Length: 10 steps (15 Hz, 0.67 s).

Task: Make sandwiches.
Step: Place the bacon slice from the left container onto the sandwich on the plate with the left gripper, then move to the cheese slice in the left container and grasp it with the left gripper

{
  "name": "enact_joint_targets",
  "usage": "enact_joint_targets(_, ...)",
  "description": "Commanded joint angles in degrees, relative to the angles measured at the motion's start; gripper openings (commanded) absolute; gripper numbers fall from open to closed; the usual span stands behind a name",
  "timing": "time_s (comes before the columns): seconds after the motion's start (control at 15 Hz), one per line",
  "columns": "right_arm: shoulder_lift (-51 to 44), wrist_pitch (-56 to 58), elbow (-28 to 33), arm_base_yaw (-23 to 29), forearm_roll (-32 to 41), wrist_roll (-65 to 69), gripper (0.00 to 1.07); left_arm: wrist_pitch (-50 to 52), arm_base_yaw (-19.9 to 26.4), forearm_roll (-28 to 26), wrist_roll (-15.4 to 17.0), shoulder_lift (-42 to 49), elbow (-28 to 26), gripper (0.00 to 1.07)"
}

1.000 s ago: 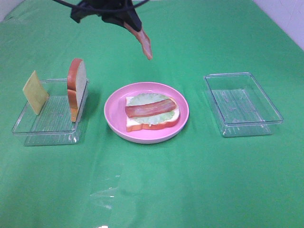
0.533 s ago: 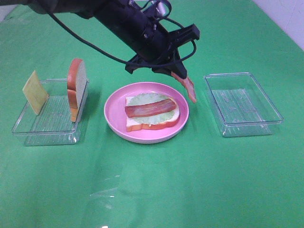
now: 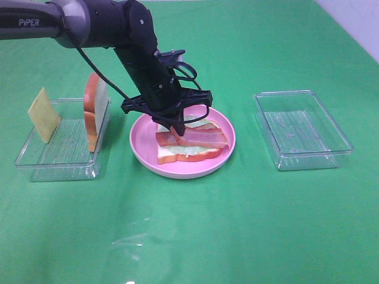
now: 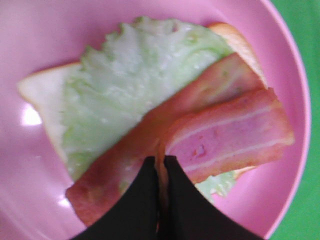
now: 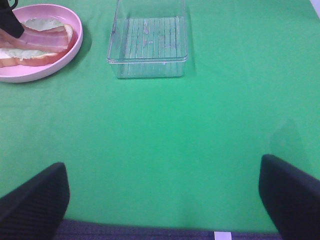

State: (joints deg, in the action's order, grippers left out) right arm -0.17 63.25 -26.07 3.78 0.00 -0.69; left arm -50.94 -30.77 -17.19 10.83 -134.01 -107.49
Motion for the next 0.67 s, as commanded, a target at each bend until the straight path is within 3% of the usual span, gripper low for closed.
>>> enact_joint_targets(0.07, -1.9, -0.2, 0.0, -0.4, 0.0, -0.4, 0.98, -0.1, 0.0, 4.8, 2.4, -0.1, -0.2, 0.0)
enact_joint_targets(0.13, -1.9, -0.2, 0.0, -0.4, 0.0, -0.4, 0.98, 0.4, 0.0, 4.8, 2.2, -0.1, -0.2, 0.03)
enact_joint_targets(0.27, -1.9, -0.2, 0.0, -0.4, 0.0, -0.4, 0.98, 0.9, 0.0, 4.6, 2.0, -0.1, -0.2, 0.29)
enact_joint_targets(0.33, -1.9, -0.2, 0.0, -0.4, 0.0, -0.4, 0.98, 0.3, -0.1, 4.5, 1.8, -0.1, -0.2, 0.73)
enact_joint_targets(0.47, -1.9, -0.2, 0.0, -0.4, 0.0, -0.4, 0.98, -0.6, -0.1, 4.5, 1.5, 0.2, -0.2, 1.02)
enact_joint_targets(0.67, -1.9, -0.2, 0.0, -0.4, 0.0, -0.4, 0.98, -1.0, -0.1, 4.5, -0.2, 2.7, -0.2, 1.01)
